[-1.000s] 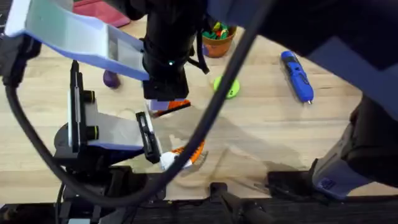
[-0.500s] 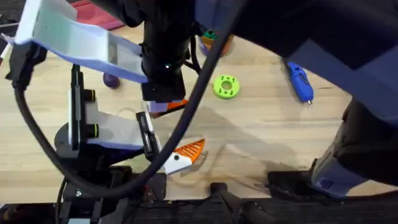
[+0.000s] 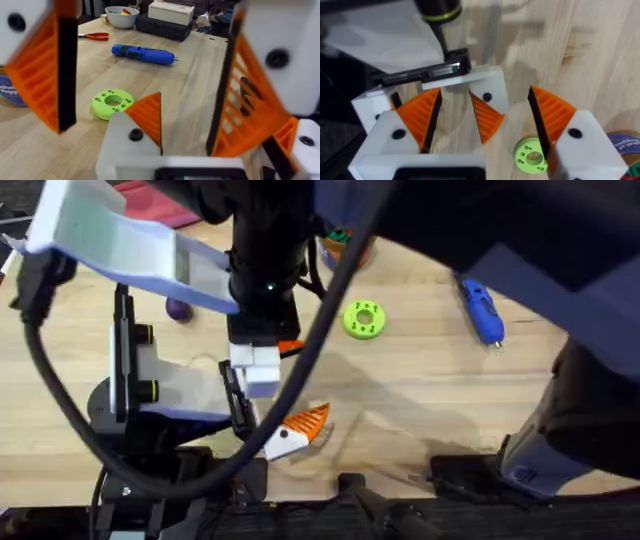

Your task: Pick up the gripper from the table and insert it into the empty holder that is missing its gripper. Then pick up a screw, insert it into the mounting hole, and use the screwdriver to tighten it. Finally, clean up the table by picking up the vegetable and placing it into the bucket.

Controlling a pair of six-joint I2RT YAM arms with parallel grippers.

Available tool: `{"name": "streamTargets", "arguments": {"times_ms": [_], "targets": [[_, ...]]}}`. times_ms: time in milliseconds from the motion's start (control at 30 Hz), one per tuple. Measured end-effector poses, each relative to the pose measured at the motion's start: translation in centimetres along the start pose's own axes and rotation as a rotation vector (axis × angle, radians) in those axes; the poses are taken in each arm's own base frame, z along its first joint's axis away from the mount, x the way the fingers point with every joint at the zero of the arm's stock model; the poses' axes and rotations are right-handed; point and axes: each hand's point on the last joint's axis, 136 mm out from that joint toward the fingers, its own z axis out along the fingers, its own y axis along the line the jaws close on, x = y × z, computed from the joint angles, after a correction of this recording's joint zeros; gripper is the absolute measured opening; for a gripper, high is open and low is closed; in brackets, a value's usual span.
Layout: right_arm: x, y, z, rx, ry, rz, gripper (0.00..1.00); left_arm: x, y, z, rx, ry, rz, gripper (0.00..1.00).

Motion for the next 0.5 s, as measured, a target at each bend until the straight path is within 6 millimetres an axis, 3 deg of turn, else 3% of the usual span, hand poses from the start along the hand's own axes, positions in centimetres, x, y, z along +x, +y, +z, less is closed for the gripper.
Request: {"name": "streamTargets", "arguments": {"times_ms": [100, 233, 367, 500], "targets": [[-0.1, 0.0, -1.6, 0.024, -0.030, 0.035, 0.994, 0.0, 0.0, 0.0, 0.000, 0.000, 0.000, 0.985], [0.6, -0.6, -5.7, 0.090, -0.107, 0.145, 0.994, 0.0, 0.0, 0.0, 0.000, 0.000, 0.000, 0.985], [2.4, -1.9, -9.7, 0.167, -0.175, 0.316, 0.993, 0.0, 0.0, 0.0, 0.000, 0.000, 0.000, 0.985], [4.9, -3.6, -12.2, 0.258, -0.202, 0.488, 0.993, 0.0, 0.0, 0.0, 0.000, 0.000, 0.000, 0.985]]}}
